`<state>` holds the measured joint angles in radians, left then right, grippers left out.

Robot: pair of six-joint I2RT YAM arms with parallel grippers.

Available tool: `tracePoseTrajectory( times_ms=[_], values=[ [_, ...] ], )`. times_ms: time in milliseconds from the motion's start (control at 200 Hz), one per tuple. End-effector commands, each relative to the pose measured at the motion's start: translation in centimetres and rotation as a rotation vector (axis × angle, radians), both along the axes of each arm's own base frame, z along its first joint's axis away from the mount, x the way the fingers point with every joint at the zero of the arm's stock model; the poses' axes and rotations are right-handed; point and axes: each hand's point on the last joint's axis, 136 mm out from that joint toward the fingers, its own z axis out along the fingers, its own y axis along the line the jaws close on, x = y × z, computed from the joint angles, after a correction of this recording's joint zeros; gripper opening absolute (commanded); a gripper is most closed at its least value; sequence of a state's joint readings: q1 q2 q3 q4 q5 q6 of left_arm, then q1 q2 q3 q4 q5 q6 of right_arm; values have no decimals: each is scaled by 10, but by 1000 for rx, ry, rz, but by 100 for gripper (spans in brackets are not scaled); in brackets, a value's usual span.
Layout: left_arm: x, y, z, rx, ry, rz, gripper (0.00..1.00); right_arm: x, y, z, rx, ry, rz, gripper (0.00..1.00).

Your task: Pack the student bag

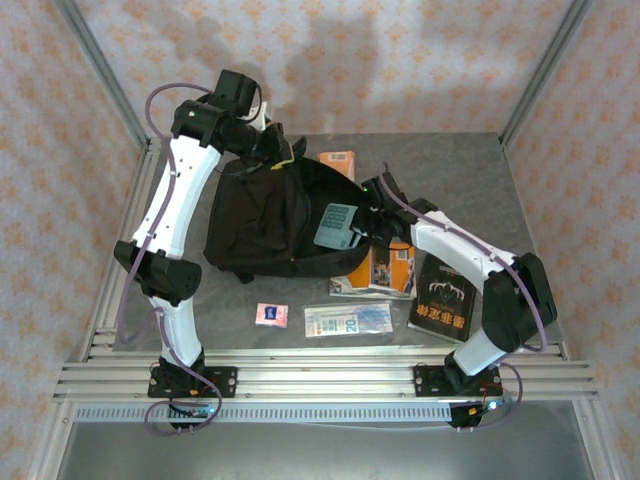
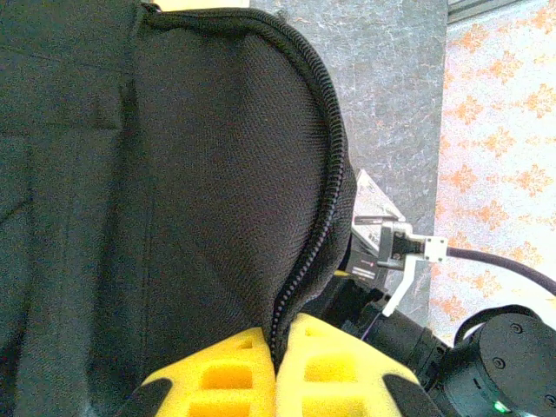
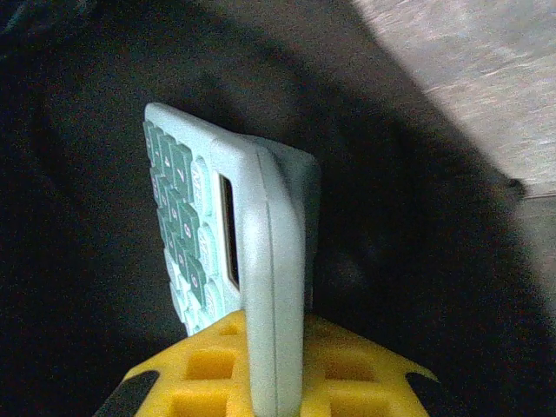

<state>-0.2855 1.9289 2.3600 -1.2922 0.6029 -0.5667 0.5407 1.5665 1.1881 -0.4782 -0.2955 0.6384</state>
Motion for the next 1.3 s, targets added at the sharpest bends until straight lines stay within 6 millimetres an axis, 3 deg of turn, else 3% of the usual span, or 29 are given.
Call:
tracePoseTrajectory(
  times_ms=[0,210,490,716,776,841,891,976,1056,1141,1296],
  values=[
    [-6,-12,44,-58,-145,-59,0,8,39,48,140,-97,166,0],
    [-4,-20,50,-79,-168,-81,0,20,80,57,254,-64,309,0],
    [-6,-26,55,-101,-179,-101,0,58,122,18,324,26,240,0],
    [-6,-29,58,-114,-189,-113,0,77,170,-1,405,15,154,0],
    [-6,-28,57,-108,-186,-109,0,79,179,-6,418,13,149,14],
    [-6,-26,54,-98,-179,-100,0,82,172,-9,392,6,106,44],
    [-5,-24,53,-79,-191,-112,0,83,159,-3,333,-30,85,56],
    [-4,-18,50,-61,-184,-97,0,82,132,19,199,-120,73,67],
    [-2,-9,48,-43,-179,-69,0,78,112,41,120,-191,79,74],
    [-1,2,49,-29,-175,-31,0,70,99,59,84,-240,97,74],
    [-1,7,53,-39,-180,-16,0,48,61,101,49,-427,84,65]
  ],
)
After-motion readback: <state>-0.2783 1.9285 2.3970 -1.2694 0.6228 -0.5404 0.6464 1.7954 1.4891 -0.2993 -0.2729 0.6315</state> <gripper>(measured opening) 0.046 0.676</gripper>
